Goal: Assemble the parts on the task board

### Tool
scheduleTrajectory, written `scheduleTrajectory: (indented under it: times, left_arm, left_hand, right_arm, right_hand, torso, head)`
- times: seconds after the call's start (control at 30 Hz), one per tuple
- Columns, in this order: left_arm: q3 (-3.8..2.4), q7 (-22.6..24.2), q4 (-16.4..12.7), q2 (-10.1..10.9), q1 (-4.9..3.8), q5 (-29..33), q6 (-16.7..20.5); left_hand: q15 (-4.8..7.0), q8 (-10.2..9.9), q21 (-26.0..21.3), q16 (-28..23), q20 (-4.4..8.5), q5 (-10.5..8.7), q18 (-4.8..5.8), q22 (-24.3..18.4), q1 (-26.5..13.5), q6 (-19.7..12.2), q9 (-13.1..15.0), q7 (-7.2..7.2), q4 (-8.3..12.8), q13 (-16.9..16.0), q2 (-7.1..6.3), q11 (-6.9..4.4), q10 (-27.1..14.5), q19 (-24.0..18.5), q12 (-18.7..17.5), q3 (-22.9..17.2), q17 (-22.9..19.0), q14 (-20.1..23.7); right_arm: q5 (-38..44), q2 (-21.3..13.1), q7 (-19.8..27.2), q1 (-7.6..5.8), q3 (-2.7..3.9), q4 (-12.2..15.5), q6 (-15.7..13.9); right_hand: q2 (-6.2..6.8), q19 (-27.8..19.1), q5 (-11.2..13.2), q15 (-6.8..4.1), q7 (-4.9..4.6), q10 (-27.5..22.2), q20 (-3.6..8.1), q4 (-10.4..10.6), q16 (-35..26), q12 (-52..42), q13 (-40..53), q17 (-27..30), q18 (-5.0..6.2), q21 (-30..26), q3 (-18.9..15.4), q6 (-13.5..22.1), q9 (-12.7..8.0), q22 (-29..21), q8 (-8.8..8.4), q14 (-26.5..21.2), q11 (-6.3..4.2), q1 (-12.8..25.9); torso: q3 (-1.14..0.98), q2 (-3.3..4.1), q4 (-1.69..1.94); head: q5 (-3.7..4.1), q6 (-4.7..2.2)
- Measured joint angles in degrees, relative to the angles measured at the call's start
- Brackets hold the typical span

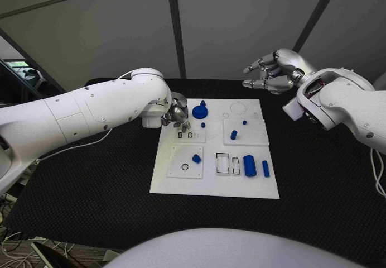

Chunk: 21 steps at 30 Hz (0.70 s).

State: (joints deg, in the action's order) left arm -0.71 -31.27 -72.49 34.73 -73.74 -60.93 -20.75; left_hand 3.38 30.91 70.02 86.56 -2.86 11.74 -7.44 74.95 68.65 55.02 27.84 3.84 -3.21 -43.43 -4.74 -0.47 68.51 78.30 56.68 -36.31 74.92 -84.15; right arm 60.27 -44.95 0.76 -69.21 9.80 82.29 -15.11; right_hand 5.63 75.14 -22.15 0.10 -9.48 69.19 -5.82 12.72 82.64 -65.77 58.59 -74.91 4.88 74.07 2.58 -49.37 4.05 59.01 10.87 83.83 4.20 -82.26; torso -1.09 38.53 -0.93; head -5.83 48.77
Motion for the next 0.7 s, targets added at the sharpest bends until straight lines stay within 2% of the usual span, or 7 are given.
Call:
scheduleTrajectory:
  times: [0.1, 0.17, 0.53, 0.57, 0.63, 0.7]
  left_arm:
    - [0.02, 0.01, -0.96, 0.83, 0.13, 0.89, 1.22]
    - [0.03, 0.02, -1.51, 1.29, 0.2, 1.39, 2.07]
    - [0.08, 0.28, -5.42, 4.45, 0.92, 2.92, 9.23]
    - [0.08, 0.34, -5.8, 4.71, 1.0, 2.96, 9.9]
    - [0.08, 0.49, -6.7, 5.33, 1.17, 3.02, 11.17]
    - [0.09, 0.77, -7.81, 6.16, 1.42, 3.07, 12.67]
  left_hand:
    - [0.0, 0.0, 0.22, 0.0, 0.0, 0.0, 0.0, 0.0, -0.3, -0.16, 0.22, -0.16, 0.07, -0.1, -0.3, 0.0, 0.0, 0.0, 0.0, -0.07, 0.0, 0.0]
    - [0.0, 0.25, 0.26, 0.0, 0.0, -0.03, 0.0, -0.01, -0.37, -0.16, 0.28, -0.16, 0.93, -0.2, -0.37, -0.02, 0.05, 0.0, 0.0, -0.93, 0.0, 0.0]
    - [0.2, 0.54, 0.78, 0.34, 0.2, -0.08, 0.0, -0.01, -0.74, -0.15, 0.54, -0.16, 0.9, -0.1, -0.59, -0.34, 0.55, 0.21, 0.33, -1.42, 0.0, 0.2]
    - [0.2, 0.65, 0.78, 0.34, 0.2, -0.08, 0.0, -0.01, -1.06, -0.15, 0.61, -0.16, 0.91, 0.15, -0.91, -0.34, 0.56, 0.21, 0.28, -1.73, 0.0, 0.2]
    - [0.2, 0.66, 0.73, 0.34, 0.2, -0.08, 0.0, -0.01, -1.43, -0.15, 0.66, -0.15, 1.1, 1.0, -0.68, -0.33, 0.55, 0.21, -0.52, -1.91, 0.0, 0.2]
    - [0.2, 0.76, -0.17, -0.14, 0.2, -0.09, 0.0, -0.01, -1.95, -0.51, 0.75, -0.03, 1.5, 3.71, -1.04, 0.04, -0.61, 0.21, -2.81, -2.76, 0.0, 0.2]
  right_arm:
    - [0.0, -0.03, -0.01, 0.0, 0.0, -0.02, 0.03]
    - [0.0, -0.05, -0.01, 0.0, 0.0, -0.03, 0.05]
    - [0.0, -0.33, -0.04, 0.0, 0.0, -0.03, 0.13]
    - [0.0, -0.35, -0.04, 0.0, 0.0, -0.02, 0.14]
    - [0.0, -0.42, -0.05, 0.0, 0.0, 0.06, 0.14]
    - [0.0, -0.56, -0.06, 0.0, 0.0, 0.3, 0.17]
  right_hand:
    - [0.0, 0.0, 0.0, 0.0, 0.0, 0.0, 0.0, 0.0, 0.0, 0.0, 0.0, 0.0, 0.0, 0.0, 0.0, 0.0, 0.0, -0.07, 0.0, 0.0, 0.0, 0.0]
    - [0.0, 0.0, 0.0, 0.0, 0.0, 0.0, 0.0, 0.0, 0.0, 0.0, 0.0, 0.0, 0.0, 0.0, 0.0, 0.0, 0.0, -0.06, 0.0, 0.0, 0.0, 0.0]
    - [0.0, 0.0, -0.32, 0.0, 0.0, 0.0, 0.0, 0.0, 0.0, 0.0, 0.0, 0.0, 0.0, -0.21, 0.0, 0.0, 0.0, -0.11, 0.0, 0.0, 0.0, 0.0]
    - [0.0, 0.0, -0.32, 0.0, 0.0, 0.0, 0.0, 0.0, 0.0, 0.0, 0.0, 0.0, 0.0, -0.21, 0.0, 0.0, 0.0, -0.11, 0.0, 0.0, 0.0, 0.0]
    - [0.0, 0.0, -0.32, 0.0, 0.0, 0.0, 0.0, 0.0, 0.0, 0.0, -0.02, 0.0, 0.0, -0.21, 0.0, 0.0, 0.0, -0.11, 0.0, 0.0, 0.0, 0.0]
    - [-0.22, 0.0, -0.5, 0.0, 0.0, 0.0, 0.0, -0.16, -0.04, 0.0, -0.05, 0.0, 0.0, -0.21, 0.15, 0.0, 0.0, -0.11, 0.0, 0.0, 0.0, -0.22]
  torso:
    - [0.01, 0.0, 0.0]
    - [0.01, 0.01, 0.01]
    - [-0.02, 0.0, 0.0]
    - [-0.02, 0.0, 0.0]
    - [-0.02, 0.0, -0.01]
    - [-0.02, -0.01, -0.05]
  head:
    - [-0.09, 0.04]
    - [-0.12, 0.04]
    - [-0.19, 0.03]
    - [-0.24, 0.03]
    - [-0.32, -0.03]
    - [-0.35, -0.04]
